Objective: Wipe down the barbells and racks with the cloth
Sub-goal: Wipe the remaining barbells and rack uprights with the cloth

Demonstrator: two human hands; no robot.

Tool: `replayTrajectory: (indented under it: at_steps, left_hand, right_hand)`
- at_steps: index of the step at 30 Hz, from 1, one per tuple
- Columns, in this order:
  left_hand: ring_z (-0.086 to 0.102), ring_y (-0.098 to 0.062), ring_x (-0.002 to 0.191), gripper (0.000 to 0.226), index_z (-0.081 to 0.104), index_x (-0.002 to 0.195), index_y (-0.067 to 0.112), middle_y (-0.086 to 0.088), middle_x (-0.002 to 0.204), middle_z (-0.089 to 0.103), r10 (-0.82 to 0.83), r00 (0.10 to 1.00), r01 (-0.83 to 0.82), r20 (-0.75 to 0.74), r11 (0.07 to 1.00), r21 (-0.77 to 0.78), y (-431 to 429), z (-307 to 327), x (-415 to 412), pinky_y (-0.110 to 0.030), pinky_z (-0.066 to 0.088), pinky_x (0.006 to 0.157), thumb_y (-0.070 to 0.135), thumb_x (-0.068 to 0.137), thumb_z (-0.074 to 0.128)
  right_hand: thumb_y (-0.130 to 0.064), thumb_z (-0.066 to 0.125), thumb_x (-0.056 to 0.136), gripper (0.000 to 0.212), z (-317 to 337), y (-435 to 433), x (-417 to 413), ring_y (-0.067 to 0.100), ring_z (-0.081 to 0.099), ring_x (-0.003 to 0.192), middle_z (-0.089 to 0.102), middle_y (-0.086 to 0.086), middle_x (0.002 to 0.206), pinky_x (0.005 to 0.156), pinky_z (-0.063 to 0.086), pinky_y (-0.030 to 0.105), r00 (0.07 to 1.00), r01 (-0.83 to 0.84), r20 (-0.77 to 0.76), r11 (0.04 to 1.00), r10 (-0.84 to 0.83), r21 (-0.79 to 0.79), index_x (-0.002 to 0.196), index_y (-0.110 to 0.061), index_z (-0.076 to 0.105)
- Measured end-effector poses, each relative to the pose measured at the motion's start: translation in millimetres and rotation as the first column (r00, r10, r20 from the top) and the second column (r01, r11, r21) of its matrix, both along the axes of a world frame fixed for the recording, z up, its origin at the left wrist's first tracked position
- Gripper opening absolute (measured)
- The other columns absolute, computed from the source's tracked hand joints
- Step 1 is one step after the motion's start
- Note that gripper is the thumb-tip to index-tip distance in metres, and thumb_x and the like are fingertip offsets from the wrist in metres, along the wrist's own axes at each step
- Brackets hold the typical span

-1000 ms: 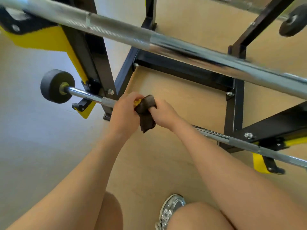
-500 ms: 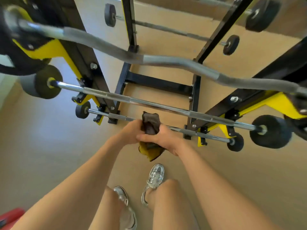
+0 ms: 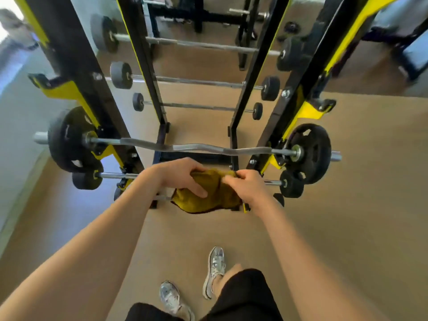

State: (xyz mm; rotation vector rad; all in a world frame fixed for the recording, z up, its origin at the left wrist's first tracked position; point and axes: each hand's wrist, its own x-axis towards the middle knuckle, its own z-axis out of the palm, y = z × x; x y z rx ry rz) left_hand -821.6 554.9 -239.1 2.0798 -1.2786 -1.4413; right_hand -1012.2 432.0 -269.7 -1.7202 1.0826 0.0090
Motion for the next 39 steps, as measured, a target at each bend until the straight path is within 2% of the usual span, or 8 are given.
replayTrajectory:
  at_steps: [3, 8, 12, 18, 21, 28, 32, 39]
  left_hand:
    - [0.074, -0.014, 0.099, 0.035, 0.072, 0.118, 0.036, 0.011, 0.109, 0.077, 0.077, 0.997, -0.077, -0.004, 0.997, -0.003, -8.3, 24.8, -15.6, -0.036, 0.061, 0.094, 0.046, 0.086, 0.084]
    - [0.072, -0.017, 0.089, 0.038, 0.073, 0.099, 0.029, 0.005, 0.097, 0.075, 0.278, 0.941, -0.275, 0.194, 0.961, -0.044, -35.9, 32.1, -36.9, -0.036, 0.061, 0.085, 0.058, 0.078, 0.085]
    - [0.068, -0.022, 0.095, 0.049, 0.068, 0.105, 0.023, 0.000, 0.102, 0.070, 0.509, 0.848, -0.489, 0.150, 0.859, -0.152, -76.0, 40.0, -64.7, -0.031, 0.054, 0.069, 0.059, 0.077, 0.085]
    - [0.063, -0.033, 0.110, 0.068, 0.048, 0.136, 0.039, -0.008, 0.127, 0.058, 0.583, 0.766, -0.640, -0.273, 0.733, -0.230, -154.1, 55.5, -117.8, -0.051, 0.062, 0.090, 0.034, 0.082, 0.089]
    - [0.060, -0.029, 0.111, 0.054, 0.057, 0.129, 0.046, -0.003, 0.128, 0.055, 0.523, 0.831, -0.557, -0.190, 0.776, -0.295, -185.0, 58.1, -135.1, -0.047, 0.061, 0.090, 0.046, 0.083, 0.086]
    - [0.057, -0.015, 0.111, 0.035, 0.080, 0.103, 0.033, 0.008, 0.121, 0.063, 0.353, 0.935, -0.326, 0.046, 0.901, -0.287, -219.6, 75.9, -143.7, -0.029, 0.053, 0.084, 0.044, 0.073, 0.093]
    - [0.058, -0.034, 0.121, 0.027, 0.080, 0.103, 0.009, -0.018, 0.130, 0.064, 0.363, 0.931, -0.336, 0.048, 0.898, -0.283, -238.8, 88.7, -132.4, -0.044, 0.052, 0.096, 0.033, 0.093, 0.078]
    - [0.059, -0.025, 0.085, 0.032, 0.065, 0.091, 0.011, -0.011, 0.089, 0.060, 0.474, 0.859, -0.508, -0.193, 0.741, -0.439, -275.2, 102.9, -105.2, -0.040, 0.047, 0.081, 0.041, 0.101, 0.061]
  right_hand:
    - [-0.041, 0.071, 0.098, 0.045, 15.1, -0.4, -24.8, 0.011, 0.059, 0.116, 0.061, -0.009, 0.123, 0.092, 0.054, 0.026, 0.978, 0.114, 0.180, 0.993, -0.107, -0.029, 0.136, -0.023, 0.057]
    - [-0.026, 0.060, 0.105, 0.030, 39.2, -32.0, -58.1, 0.011, 0.059, 0.118, 0.057, -0.013, 0.128, 0.100, 0.057, 0.035, 0.908, 0.220, 0.400, 0.955, -0.126, -0.198, 0.131, -0.038, 0.054]
    - [-0.022, 0.047, 0.109, 0.032, 69.7, -87.1, -86.9, 0.012, 0.061, 0.110, 0.068, -0.014, 0.111, 0.095, 0.059, 0.032, 0.942, -0.006, 0.326, 0.975, 0.080, -0.223, 0.122, -0.028, 0.075]
    - [-0.027, 0.079, 0.093, 0.036, 85.2, -178.8, -147.0, 0.002, 0.065, 0.080, 0.070, -0.011, 0.097, 0.068, 0.056, 0.011, 0.970, -0.061, 0.170, 0.855, 0.171, -0.516, 0.128, -0.022, 0.072]
    - [-0.032, 0.079, 0.093, 0.020, 82.2, -209.6, -164.8, 0.009, 0.066, 0.078, 0.072, -0.005, 0.089, 0.073, 0.061, 0.029, 0.988, 0.041, 0.144, 0.797, 0.058, -0.602, 0.108, -0.019, 0.079]
    - [-0.033, 0.071, 0.092, 0.029, 89.9, -250.7, -156.5, 0.005, 0.055, 0.064, 0.055, -0.002, 0.065, 0.055, 0.045, 0.022, 0.941, 0.178, 0.329, 0.939, -0.075, -0.296, 0.072, -0.014, 0.063]
    - [-0.026, 0.070, 0.098, 0.011, 109.4, -264.5, -143.2, 0.012, 0.065, 0.081, 0.062, -0.003, 0.080, 0.071, 0.058, 0.025, 0.877, 0.169, 0.449, 0.984, -0.172, 0.049, 0.096, -0.018, 0.064]
    - [-0.030, 0.085, 0.086, 0.057, 128.9, -300.6, -111.7, 0.032, 0.073, 0.107, 0.061, 0.017, 0.122, 0.093, 0.062, 0.046, 0.686, 0.286, 0.604, 0.913, -0.406, 0.290, 0.130, -0.032, 0.049]
